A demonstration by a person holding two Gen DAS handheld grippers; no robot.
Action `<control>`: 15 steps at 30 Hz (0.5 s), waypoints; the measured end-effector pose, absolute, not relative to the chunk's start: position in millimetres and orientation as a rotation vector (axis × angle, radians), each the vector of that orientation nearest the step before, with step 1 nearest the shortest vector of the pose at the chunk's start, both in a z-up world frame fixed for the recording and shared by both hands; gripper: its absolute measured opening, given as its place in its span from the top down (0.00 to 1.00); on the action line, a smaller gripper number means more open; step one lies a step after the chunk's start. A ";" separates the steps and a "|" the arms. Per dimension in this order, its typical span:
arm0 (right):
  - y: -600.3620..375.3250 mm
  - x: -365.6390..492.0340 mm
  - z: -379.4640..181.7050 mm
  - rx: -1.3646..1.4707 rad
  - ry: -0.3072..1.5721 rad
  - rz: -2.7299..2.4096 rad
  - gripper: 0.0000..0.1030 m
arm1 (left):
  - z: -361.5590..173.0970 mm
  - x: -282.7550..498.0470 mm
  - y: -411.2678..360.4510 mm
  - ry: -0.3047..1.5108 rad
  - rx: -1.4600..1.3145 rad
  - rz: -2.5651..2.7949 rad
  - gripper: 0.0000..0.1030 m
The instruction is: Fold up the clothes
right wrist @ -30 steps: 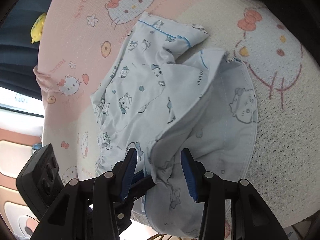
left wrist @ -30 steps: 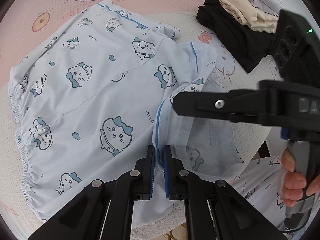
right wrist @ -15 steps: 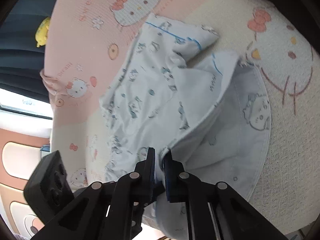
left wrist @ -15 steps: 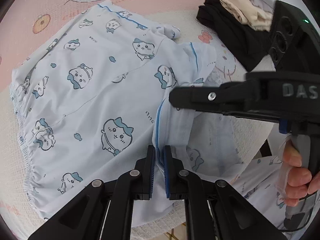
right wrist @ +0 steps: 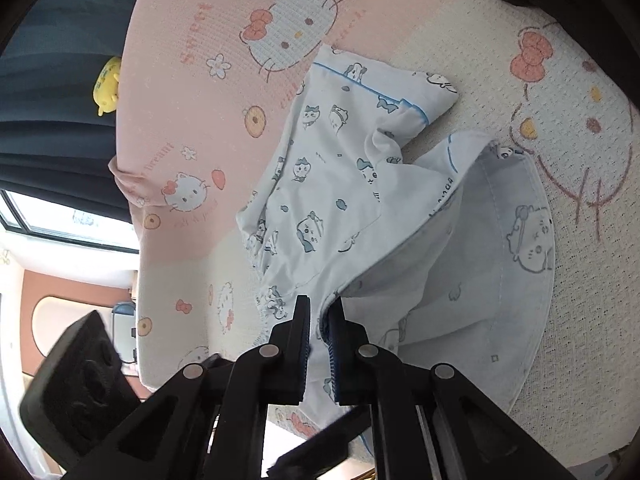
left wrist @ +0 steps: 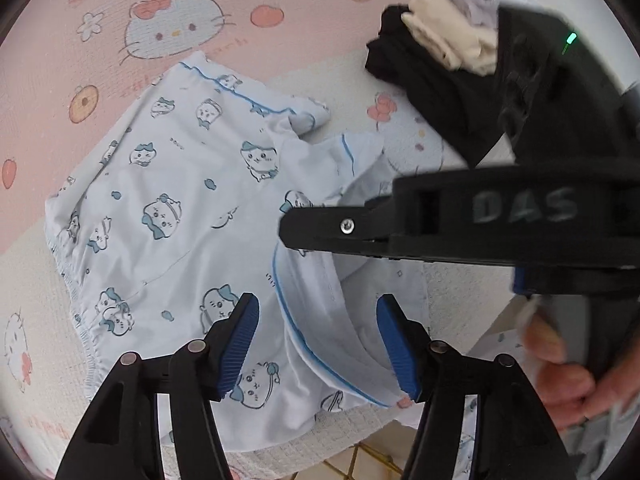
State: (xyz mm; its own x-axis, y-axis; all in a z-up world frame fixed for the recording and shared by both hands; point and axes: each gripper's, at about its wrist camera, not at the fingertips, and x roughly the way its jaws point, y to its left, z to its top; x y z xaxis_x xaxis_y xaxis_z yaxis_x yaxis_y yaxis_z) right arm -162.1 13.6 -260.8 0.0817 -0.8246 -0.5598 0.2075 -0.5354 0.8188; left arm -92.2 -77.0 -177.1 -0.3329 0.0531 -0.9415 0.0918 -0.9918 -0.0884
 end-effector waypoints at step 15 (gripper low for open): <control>29.3 -171.3 -266.4 1.633 -0.633 -1.648 0.93 | -193.7 -97.9 -82.8 0.362 1.863 -2.531 0.79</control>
State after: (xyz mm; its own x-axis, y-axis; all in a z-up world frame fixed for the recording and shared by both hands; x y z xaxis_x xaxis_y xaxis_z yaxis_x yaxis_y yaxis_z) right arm -171.3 29.3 -266.4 0.0616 -0.7714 -0.6333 0.1489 -0.6203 0.7701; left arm -97.9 -82.8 -193.7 -0.3062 0.1522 -0.9397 0.1172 -0.9736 -0.1959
